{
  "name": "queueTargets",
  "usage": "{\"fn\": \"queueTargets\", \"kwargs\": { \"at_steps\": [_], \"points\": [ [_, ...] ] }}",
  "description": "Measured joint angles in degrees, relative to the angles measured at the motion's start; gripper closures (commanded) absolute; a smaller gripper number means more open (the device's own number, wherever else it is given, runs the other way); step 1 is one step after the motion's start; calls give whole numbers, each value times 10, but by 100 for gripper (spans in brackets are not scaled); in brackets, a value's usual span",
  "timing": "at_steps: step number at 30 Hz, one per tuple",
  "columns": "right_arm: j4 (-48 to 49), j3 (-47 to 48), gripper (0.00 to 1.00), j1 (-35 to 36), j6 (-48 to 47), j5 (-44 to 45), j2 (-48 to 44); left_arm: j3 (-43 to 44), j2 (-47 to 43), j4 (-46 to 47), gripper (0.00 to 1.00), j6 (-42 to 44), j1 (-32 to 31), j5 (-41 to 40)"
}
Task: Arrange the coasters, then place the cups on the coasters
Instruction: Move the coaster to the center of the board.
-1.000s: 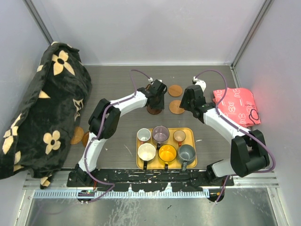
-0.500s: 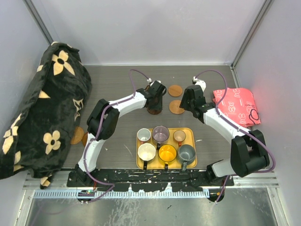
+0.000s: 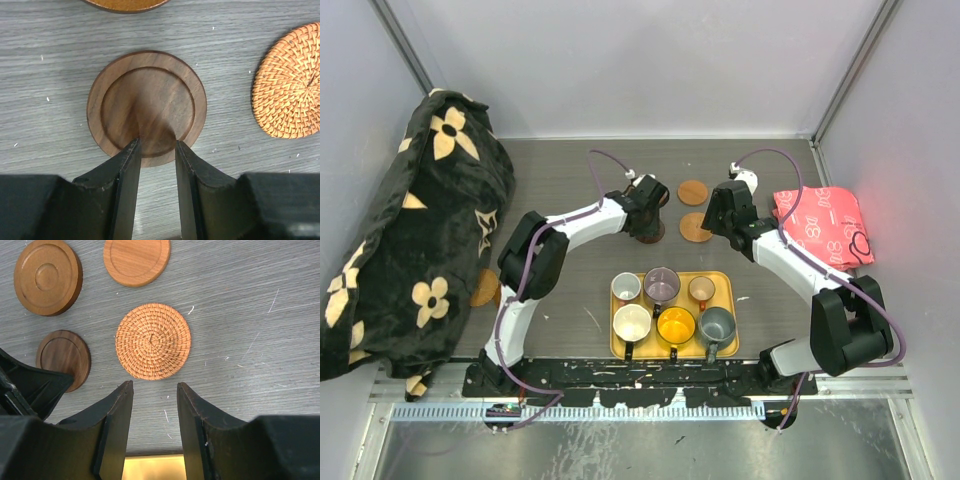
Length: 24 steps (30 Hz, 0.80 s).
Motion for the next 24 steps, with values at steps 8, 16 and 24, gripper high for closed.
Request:
{"fn": "queueTargets", "kwargs": {
  "at_steps": [8, 16, 24],
  "points": [
    [0, 0, 54, 0, 0, -2, 0, -5, -5, -9, 64, -11, 2, -9],
    [0, 0, 54, 0, 1, -4, 0, -5, -7, -23, 65, -12, 2, -27],
    [0, 0, 54, 0, 2, -4, 0, -13, -12, -21, 64, -11, 3, -26]
  ]
}}
